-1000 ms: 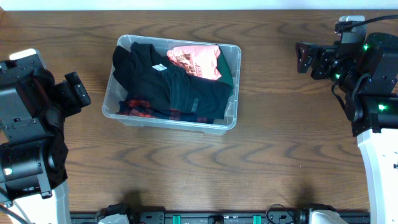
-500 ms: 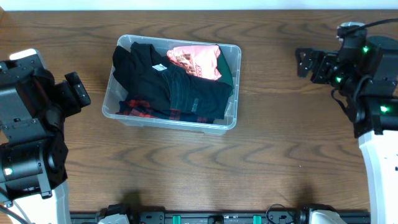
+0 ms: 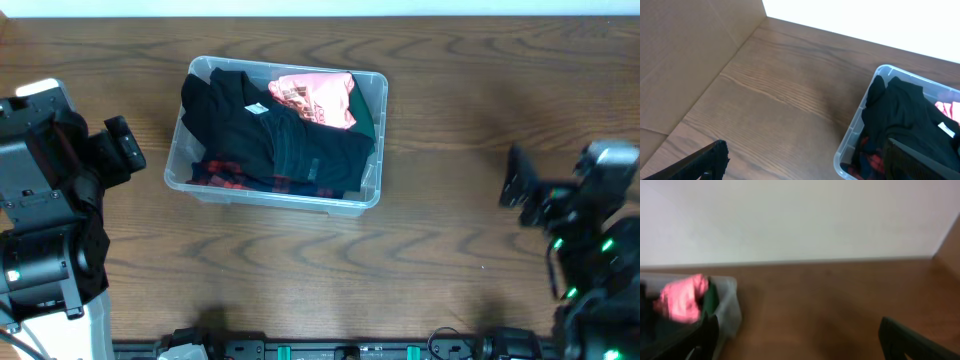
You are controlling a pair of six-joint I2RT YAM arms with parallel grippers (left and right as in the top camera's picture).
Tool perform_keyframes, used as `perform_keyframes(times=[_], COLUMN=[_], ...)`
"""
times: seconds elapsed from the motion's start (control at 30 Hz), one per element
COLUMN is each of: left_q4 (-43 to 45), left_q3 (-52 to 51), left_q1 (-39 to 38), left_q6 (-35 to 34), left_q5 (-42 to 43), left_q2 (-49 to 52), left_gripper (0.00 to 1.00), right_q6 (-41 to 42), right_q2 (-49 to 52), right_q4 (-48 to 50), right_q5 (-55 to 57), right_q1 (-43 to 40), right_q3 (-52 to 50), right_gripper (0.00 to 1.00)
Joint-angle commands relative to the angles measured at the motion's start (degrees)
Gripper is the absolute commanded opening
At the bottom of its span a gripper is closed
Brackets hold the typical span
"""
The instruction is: Pack container
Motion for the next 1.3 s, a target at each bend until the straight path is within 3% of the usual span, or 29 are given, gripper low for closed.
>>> perform_keyframes(times=[0.0,0.23,0.47,1.27], left_q4=[-0.17,-0.17,-0.17,-0.17], left_q3=[-0.13,-0.11,-0.13,-0.13], left_q1=[0.35,0.35,0.35,0.35], left_q6=[-0.70,-0.72,-0.70,-0.72], left_q5=[-0.68,-0.68,-0.68,-0.68], left_q2=[0.02,0.02,0.02,0.02], left_gripper=[0.98,0.98,0.98,0.98], right_q6=[-0.24,2.54,3.41,7.50], right_q2=[-7.91,-22.58,-30.88,-31.10], right_q4=[1.66,7.58,8.31,7.89], right_q5=[0.24,0.57,0.59,0.96], right_q1=[2.58,4.04,4.04,4.00], right_q3=[-9.51,-24.79,-32.09,-39.17], right_gripper=[0.99,0.99,0.99,0.99])
